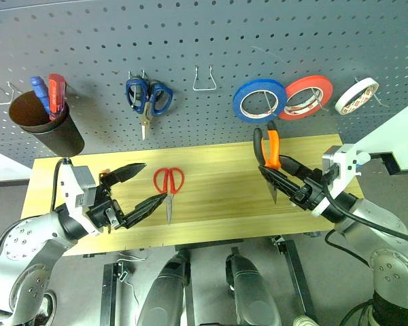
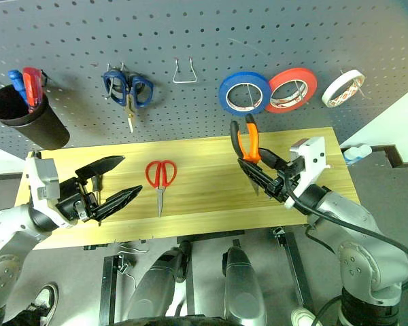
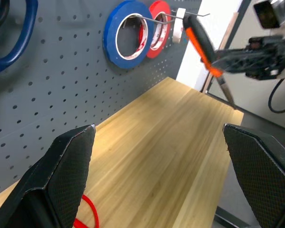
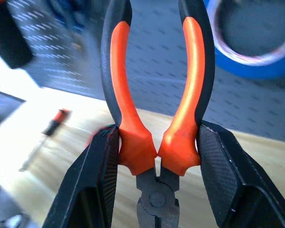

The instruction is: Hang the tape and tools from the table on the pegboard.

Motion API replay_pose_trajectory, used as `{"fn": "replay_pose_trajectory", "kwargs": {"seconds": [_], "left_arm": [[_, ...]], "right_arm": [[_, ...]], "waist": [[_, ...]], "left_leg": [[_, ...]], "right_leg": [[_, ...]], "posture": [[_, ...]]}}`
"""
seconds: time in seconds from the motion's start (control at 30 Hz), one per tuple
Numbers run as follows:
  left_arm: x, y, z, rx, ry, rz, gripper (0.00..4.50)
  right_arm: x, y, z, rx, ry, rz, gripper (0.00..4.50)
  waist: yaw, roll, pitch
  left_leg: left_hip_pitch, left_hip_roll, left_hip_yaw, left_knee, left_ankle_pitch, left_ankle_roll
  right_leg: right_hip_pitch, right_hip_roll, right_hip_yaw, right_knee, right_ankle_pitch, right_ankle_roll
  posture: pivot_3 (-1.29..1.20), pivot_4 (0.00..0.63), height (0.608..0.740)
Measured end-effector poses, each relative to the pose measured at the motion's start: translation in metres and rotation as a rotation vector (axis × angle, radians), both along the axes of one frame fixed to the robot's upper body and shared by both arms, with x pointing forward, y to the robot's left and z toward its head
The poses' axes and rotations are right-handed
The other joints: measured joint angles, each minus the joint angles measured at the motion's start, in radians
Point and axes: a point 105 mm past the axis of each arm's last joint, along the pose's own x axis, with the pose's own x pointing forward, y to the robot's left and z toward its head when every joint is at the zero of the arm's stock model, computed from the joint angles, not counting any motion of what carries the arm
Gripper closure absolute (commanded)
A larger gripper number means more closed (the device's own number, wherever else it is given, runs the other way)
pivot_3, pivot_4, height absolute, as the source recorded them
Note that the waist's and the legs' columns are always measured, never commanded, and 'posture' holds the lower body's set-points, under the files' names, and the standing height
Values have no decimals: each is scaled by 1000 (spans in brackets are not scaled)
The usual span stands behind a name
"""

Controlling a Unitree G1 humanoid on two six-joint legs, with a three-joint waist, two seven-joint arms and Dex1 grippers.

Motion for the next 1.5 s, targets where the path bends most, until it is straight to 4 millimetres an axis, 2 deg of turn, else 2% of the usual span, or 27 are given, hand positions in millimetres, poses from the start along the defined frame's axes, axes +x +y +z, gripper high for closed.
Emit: {"fn": "replay_pose_trajectory", "kwargs": {"seconds": [0.2, 0.33, 0.5, 0.73, 0.93, 1.03, 1.3, 1.5], "left_arm": [[2, -3, -4, 2, 9, -13, 0], [3, -2, -5, -1, 13, -9, 0], [5, -3, -2, -15, -1, -2, 0], [8, 10, 8, -79, -76, 114, 0], [-1, 17, 4, -207, -46, 149, 0], [-5, 19, -1, -221, -21, 155, 0], [-9, 27, -2, -296, -102, 202, 0], [-7, 39, -13, -313, -148, 278, 0]], "right_arm": [[0, 11, 21, 42, -67, 33, 2417], [5, 28, 48, 77, -176, 64, 2417], [12, 50, 70, 120, -267, 85, 2417], [33, 51, 58, 117, -247, 47, 2417], [43, 52, 52, 96, -247, 46, 2417], [46, 52, 54, 91, -264, 48, 2417], [51, 56, 62, 81, -305, 48, 2417], [49, 71, 87, 104, -383, 95, 2417]], "waist": [[-2, -1, -5], [-3, -1, -7], [-1, -4, -11], [1, -7, -20], [1, -8, -34], [1, -9, -42], [2, -8, -49], [4, -9, -50]], "left_leg": [[0, 0, 0, 1, 0, 0], [0, 0, 0, 0, 1, -1], [0, 0, 1, 1, 1, -1], [0, 0, 1, 1, 1, -1], [0, 0, 5, 2, 1, -1], [1, 0, 7, 4, 1, -1], [1, 1, 7, 14, 0, 1], [2, 2, 7, 14, 0, 1]], "right_leg": [[0, 0, 0, 1, 1, 0], [-1, 0, 0, 2, 1, 0], [-1, 0, 0, 2, 1, 0], [-1, 0, -1, 2, 2, 0], [-4, 0, -1, 6, 2, 0], [-4, -1, 0, 9, 2, 0], [-4, 0, 1, 18, 3, 0], [-4, 1, 2, 18, 5, -1]], "posture": [[-13, 278, 719], [-3, 271, 719], [19, 262, 719], [54, 243, 719], [60, 235, 719], [59, 234, 719], [53, 230, 719], [49, 228, 719]]}}
